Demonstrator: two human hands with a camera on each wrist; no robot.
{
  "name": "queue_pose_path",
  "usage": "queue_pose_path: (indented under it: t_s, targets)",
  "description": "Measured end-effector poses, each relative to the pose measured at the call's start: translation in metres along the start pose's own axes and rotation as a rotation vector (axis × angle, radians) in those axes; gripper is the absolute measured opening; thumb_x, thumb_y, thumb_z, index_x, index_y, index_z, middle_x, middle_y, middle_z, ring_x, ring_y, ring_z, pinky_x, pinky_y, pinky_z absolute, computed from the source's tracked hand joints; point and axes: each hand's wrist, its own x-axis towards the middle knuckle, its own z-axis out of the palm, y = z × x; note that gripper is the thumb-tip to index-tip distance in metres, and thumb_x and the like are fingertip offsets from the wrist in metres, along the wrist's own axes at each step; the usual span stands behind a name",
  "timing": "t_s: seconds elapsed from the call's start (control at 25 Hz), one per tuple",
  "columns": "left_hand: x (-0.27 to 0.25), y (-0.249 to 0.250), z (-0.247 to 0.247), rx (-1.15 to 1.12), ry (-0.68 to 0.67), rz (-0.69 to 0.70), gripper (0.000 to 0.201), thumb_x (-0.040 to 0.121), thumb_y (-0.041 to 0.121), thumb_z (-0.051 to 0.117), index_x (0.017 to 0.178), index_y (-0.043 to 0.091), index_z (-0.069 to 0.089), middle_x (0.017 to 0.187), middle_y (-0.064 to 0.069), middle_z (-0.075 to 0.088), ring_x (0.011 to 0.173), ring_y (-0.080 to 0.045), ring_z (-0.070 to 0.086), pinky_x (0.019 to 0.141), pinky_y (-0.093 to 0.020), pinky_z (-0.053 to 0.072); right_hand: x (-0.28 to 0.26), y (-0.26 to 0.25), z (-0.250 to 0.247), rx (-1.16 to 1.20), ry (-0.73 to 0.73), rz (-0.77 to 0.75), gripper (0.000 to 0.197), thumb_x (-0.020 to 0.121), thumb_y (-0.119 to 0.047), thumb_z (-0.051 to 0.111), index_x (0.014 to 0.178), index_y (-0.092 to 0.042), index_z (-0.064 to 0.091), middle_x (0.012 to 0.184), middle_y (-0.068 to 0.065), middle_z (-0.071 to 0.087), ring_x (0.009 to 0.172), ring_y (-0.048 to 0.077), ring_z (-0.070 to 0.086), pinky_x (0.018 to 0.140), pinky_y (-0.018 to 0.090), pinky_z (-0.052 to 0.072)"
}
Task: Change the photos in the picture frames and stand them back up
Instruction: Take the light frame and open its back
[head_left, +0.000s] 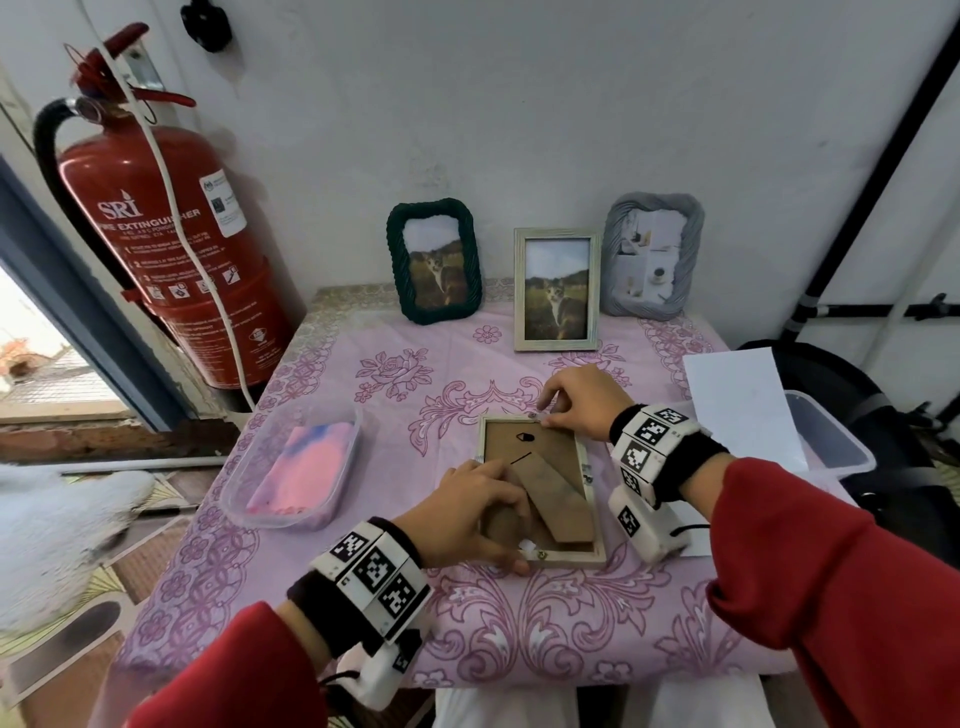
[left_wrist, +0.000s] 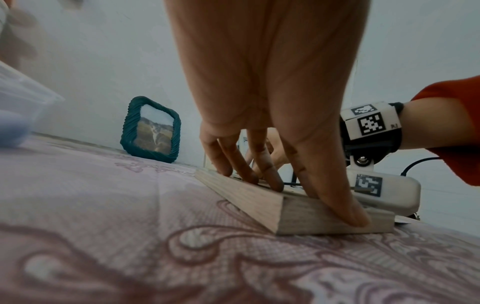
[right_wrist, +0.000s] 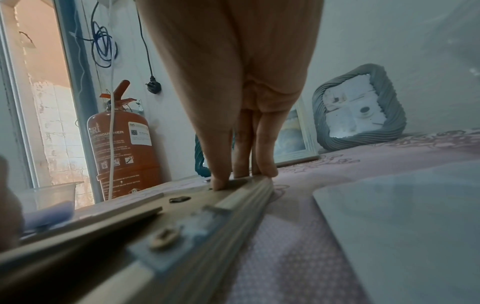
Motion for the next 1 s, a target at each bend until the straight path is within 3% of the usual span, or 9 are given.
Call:
queue_pose_path:
  t_s: [0.28,0.68,0.84,0.92,1.0]
  targets:
    - [-0.002,-0.003,0.003,-0.108,0.044,0.002,0.029,0.061,0.035,0.084,0.076,0.015,0.071,0.107,0.004,0.057,0.103,-0.017,0.050,0.094,-0.039,0.040,0.002,-0.003,-0.004,-0.053,-0.023,-0.054,0.014,0.078,-0.016,0.074,0.092,-0.016,0.074,0.089,0.007,0.070,0.085,0.020,0.065,0.078,0.030,0.050]
    - [-0.004,-0.003,0.005,-0.140,0.068,0.024,0.019,0.062,0.031,0.084,0.067,0.019,0.070,0.106,0.005,0.058,0.102,-0.013,0.051,0.093,-0.033,0.040,0.007,-0.001,-0.005,-0.027,-0.033,-0.048,0.015,0.074,-0.014,0.077,0.089,-0.017,0.076,0.086,0.008,0.073,0.081,0.019,0.066,0.072,0.026,0.048]
    - [-0.006,-0.003,0.006,-0.162,0.099,-0.009,0.018,0.063,0.029,0.084,0.070,0.019,0.072,0.107,0.005,0.058,0.100,-0.008,0.053,0.088,-0.025,0.043,-0.002,0.001,0.000,-0.018,0.018,-0.049,0.018,0.082,-0.010,0.068,0.098,-0.015,0.073,0.099,0.007,0.072,0.095,0.020,0.065,0.087,0.034,0.051]
    - [-0.009,-0.006,0.005,-0.214,0.097,-0.023,0.018,0.065,0.029,0.083,0.077,0.019,0.075,0.109,0.004,0.059,0.102,-0.005,0.054,0.092,-0.024,0.043,-0.010,0.003,0.002,-0.022,-0.050,-0.052,0.029,0.086,-0.007,0.060,0.114,-0.012,0.066,0.117,0.008,0.066,0.110,0.021,0.060,0.098,0.034,0.046]
    - [-0.013,-0.007,0.005,-0.329,0.184,-0.008,0.014,0.069,0.026,0.081,0.082,0.021,0.077,0.108,0.006,0.061,0.102,-0.003,0.057,0.093,-0.022,0.044,-0.019,0.003,0.003,-0.046,-0.134,-0.063,0.040,0.087,-0.011,0.059,0.127,-0.008,0.055,0.130,0.010,0.057,0.122,0.023,0.051,0.105,0.031,0.038]
